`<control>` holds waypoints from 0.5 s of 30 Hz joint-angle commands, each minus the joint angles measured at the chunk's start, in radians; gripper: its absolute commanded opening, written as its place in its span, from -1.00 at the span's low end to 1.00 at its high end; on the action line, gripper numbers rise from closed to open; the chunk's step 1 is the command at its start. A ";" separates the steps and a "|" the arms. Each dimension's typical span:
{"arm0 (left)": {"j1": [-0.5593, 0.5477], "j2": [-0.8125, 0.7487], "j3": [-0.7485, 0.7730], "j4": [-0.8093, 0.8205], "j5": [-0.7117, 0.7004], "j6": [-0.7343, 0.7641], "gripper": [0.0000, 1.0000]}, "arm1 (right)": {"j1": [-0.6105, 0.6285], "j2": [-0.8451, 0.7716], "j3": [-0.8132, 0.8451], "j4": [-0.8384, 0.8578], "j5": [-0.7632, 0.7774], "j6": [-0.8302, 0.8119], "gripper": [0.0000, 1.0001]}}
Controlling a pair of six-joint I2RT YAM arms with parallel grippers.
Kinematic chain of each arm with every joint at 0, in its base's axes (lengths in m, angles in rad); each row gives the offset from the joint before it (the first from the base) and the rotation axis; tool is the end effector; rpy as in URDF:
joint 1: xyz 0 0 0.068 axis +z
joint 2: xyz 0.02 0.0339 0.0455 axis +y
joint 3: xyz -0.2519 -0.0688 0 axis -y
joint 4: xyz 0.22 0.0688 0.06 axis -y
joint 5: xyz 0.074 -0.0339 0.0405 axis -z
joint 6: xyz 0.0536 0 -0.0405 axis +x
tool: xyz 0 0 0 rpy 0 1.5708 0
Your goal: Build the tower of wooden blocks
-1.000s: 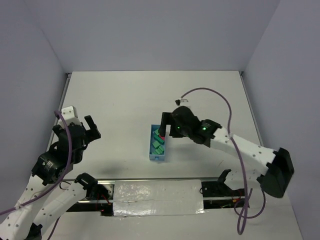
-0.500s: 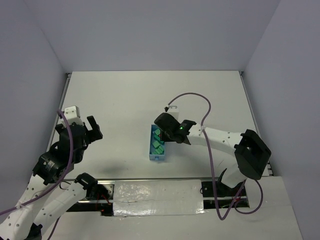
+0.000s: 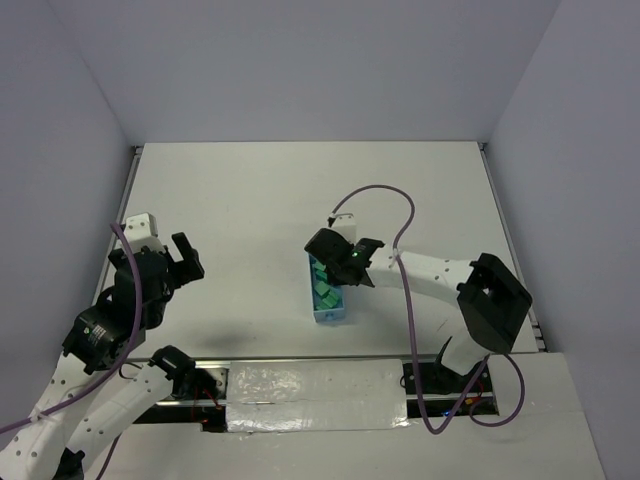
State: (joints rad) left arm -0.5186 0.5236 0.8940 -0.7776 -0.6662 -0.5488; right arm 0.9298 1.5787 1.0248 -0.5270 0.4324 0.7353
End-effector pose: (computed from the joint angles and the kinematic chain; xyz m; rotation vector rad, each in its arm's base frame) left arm 0.0962 -0.0168 0.3290 -0.4467 1.8344 -0.0676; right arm 0.1964 0.2257 0.1925 -0.1061 2.5002 0.0926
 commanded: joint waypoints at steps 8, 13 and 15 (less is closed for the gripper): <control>0.005 -0.013 -0.003 0.046 0.007 0.023 0.99 | -0.054 0.151 0.310 -0.324 0.541 -0.307 -1.00; 0.005 -0.010 -0.003 0.046 0.011 0.026 0.99 | -0.066 0.355 0.472 -0.462 0.689 -0.375 -1.00; 0.003 -0.008 -0.003 0.047 0.013 0.026 0.99 | -0.065 0.407 0.523 -0.447 0.687 -0.422 -0.99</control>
State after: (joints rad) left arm -0.5182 0.5201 0.8940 -0.7769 -0.6590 -0.5484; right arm 0.8631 1.9305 1.4677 -0.9104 0.9825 0.4065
